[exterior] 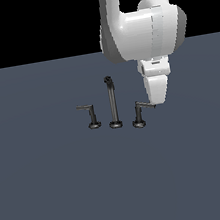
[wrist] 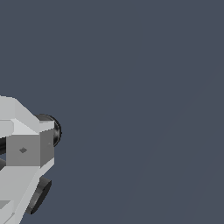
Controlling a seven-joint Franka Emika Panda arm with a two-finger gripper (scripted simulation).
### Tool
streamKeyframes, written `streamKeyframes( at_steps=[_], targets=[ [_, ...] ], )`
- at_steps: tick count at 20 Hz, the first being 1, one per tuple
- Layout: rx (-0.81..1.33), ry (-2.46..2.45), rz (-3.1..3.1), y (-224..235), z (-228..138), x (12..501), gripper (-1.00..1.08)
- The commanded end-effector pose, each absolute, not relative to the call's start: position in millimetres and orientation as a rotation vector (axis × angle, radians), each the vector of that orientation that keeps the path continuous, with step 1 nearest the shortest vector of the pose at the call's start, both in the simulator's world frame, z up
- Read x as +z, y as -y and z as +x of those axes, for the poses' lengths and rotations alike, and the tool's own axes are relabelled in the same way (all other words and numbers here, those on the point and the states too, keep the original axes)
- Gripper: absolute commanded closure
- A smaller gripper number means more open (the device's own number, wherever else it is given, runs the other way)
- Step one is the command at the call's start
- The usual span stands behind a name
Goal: Turn on the faucet by rotating a designated handle.
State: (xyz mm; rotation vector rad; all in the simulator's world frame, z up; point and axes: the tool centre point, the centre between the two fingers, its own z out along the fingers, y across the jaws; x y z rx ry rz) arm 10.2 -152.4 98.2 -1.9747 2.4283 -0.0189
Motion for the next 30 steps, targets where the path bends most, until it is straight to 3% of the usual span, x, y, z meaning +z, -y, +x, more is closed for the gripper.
streamKeyframes(
  at_steps=[1, 11, 13, 23, 25, 30],
  targets=[
    [-0.007, -2.432, -1.979, 148, 0, 98, 1.08],
    [-0.001, -2.441, -1.977, 136, -33, 98, 1.08],
    [-0.011, -2.448, -1.964, 144, -28, 98, 1.08],
    [-0.001, -2.442, -1.976, 94, -44, 98, 1.08],
    [-0.014, -2.473, -1.938, 117, -44, 98, 1.08],
    [-0.007, -2.458, -1.957, 85, -32, 98, 1.08]
  ],
)
